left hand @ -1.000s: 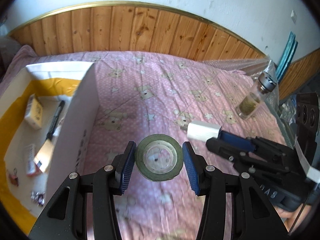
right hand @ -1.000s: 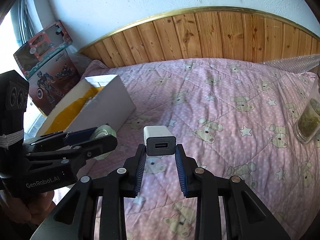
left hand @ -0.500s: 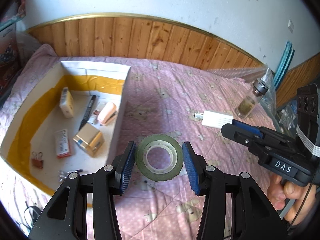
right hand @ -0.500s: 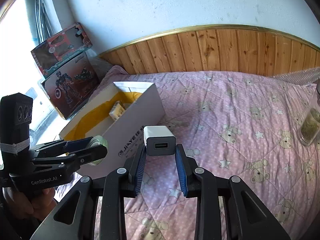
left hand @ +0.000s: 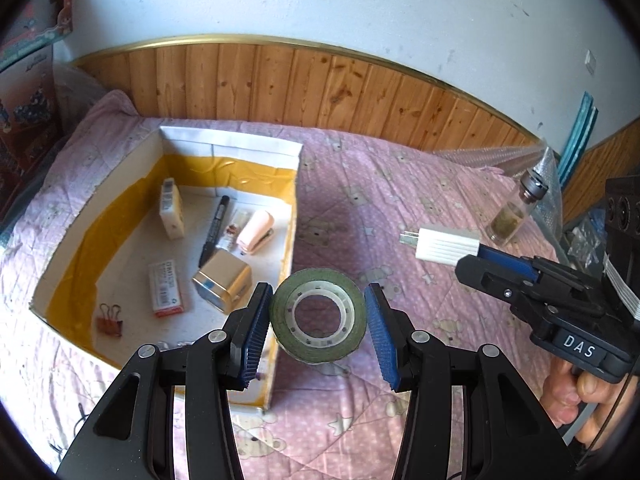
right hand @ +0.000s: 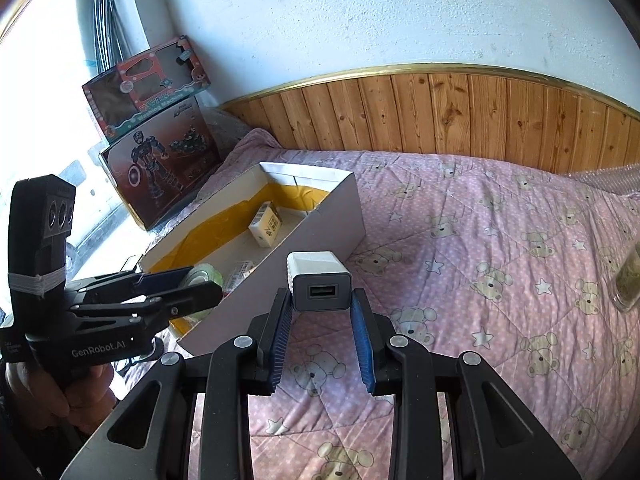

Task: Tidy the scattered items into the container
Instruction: 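Lift the tape roll and charger and carry both over the white box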

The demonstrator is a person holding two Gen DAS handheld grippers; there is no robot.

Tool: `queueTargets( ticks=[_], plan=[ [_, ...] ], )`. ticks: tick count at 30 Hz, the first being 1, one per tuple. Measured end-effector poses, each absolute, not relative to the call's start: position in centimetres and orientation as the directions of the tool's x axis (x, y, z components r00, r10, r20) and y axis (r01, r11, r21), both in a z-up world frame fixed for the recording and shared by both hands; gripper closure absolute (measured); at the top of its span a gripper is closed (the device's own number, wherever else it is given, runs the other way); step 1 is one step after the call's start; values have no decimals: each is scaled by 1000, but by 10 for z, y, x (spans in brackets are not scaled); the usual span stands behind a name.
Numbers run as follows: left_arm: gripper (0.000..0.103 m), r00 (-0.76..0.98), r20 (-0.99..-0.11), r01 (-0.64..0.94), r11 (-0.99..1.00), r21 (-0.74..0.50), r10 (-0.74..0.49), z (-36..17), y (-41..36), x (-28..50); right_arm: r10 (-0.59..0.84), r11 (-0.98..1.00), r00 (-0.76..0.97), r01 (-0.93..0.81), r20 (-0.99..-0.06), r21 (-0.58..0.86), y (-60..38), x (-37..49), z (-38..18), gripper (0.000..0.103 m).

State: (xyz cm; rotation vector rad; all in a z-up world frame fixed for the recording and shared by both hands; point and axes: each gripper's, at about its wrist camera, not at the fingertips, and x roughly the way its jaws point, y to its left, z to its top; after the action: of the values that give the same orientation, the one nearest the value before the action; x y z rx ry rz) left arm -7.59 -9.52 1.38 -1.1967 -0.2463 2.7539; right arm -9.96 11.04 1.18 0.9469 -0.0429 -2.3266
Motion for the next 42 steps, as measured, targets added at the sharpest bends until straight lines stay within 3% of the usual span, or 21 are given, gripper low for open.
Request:
queueTargets(
  ticks=[20,42],
  plan=[
    [54,-697,-715,101,-980,-169,52,22,-195,-116,-576,-788,-556,573,-599,225,84,-112,9,72],
    [54,-642,-763,210,-939,-271,76,4,-254,-143,-622,-722,-496,663,-606,197,18,-101,15,72]
  ],
)
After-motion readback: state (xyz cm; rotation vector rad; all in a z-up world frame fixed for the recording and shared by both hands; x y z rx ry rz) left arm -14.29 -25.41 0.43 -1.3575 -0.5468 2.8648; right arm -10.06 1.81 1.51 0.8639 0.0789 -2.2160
